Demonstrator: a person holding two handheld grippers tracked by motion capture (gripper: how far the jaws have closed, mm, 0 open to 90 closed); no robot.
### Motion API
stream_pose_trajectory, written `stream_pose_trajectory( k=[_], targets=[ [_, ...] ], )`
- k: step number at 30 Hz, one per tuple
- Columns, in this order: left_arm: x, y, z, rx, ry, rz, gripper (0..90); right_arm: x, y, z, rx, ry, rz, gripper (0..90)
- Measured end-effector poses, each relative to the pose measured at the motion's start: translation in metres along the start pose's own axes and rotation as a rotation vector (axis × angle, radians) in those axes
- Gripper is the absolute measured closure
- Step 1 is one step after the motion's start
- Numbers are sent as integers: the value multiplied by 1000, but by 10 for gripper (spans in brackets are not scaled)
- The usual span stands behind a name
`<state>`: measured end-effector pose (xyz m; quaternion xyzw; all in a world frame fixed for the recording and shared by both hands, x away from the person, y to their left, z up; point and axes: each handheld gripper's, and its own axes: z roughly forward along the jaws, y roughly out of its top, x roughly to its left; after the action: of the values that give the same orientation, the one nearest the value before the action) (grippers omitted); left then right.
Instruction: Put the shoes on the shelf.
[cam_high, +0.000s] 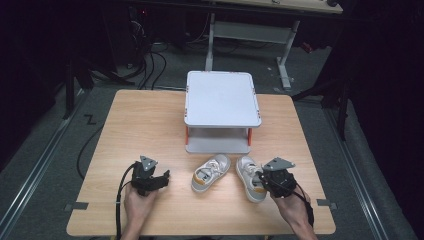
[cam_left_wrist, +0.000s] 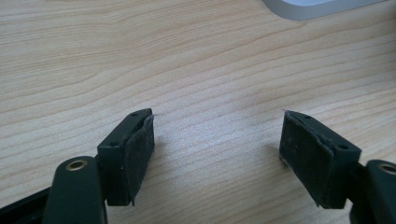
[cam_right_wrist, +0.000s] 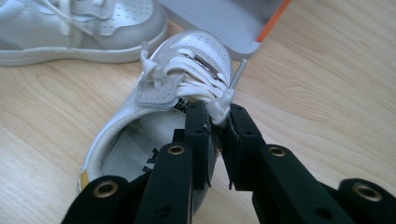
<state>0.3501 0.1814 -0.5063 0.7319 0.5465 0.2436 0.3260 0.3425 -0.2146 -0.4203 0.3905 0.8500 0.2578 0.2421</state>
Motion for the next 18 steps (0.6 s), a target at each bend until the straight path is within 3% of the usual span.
stream_pose_trajectory(
  k=[8,18],
  targets=[
    [0,0,0,1,0,-1,268,28,9,16,41,-34,-1,806],
    [0,0,0,0,1,-3,269,36,18,26,31,-4,9,801]
  ],
)
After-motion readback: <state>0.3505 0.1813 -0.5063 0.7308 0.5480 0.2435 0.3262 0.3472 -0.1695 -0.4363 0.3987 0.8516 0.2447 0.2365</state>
